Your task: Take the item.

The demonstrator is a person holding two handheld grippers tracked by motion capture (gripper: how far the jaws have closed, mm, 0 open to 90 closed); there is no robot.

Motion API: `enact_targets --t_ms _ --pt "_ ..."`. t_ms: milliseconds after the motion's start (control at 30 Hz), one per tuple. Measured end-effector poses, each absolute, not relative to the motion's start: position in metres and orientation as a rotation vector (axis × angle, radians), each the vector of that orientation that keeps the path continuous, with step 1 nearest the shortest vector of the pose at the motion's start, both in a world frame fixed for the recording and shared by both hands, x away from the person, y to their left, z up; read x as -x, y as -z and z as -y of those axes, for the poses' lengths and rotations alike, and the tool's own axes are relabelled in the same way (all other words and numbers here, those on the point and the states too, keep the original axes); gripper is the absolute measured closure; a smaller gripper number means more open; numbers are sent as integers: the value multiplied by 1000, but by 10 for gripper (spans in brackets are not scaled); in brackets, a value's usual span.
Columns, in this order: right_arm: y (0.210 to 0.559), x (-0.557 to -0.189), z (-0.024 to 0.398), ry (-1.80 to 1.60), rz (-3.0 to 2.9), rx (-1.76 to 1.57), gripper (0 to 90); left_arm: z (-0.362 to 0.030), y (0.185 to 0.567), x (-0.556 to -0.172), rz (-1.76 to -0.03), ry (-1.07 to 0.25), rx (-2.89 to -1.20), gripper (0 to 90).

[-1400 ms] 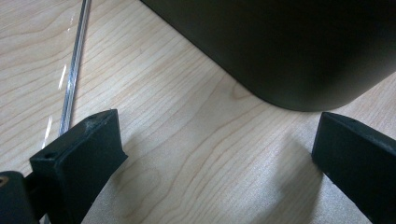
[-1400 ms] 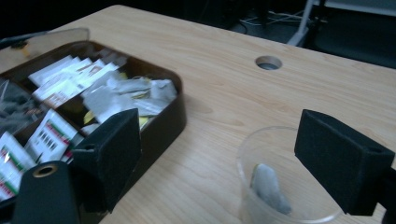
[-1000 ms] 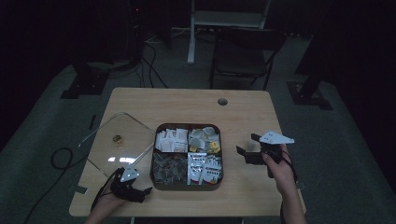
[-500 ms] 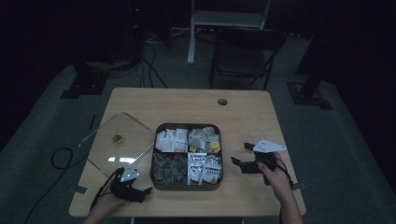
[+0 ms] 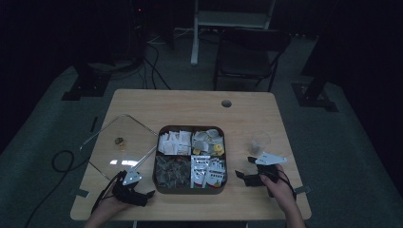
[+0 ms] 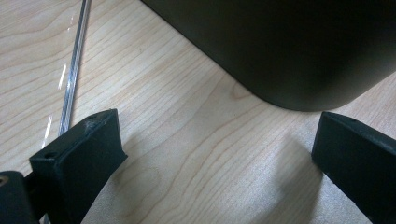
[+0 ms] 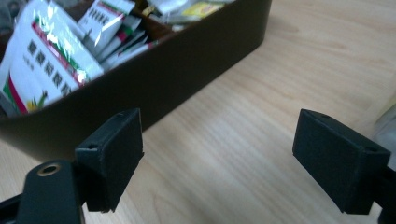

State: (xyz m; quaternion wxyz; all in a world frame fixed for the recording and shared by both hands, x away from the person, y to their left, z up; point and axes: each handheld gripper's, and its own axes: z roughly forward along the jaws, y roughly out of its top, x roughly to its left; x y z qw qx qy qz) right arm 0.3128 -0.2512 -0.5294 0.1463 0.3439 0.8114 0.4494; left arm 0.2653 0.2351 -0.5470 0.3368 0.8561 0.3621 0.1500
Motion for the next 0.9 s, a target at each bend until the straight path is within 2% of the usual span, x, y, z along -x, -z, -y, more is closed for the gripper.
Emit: enact_targets --t_ms 233,900 --pt "547 -308 248 -1222 -2433 -960 158 -235 547 -265 -945 -392 -2231 25" --pt "550 -305 239 -1083 -2531 -869 132 -235 547 -265 -953 -396 -2228 25"
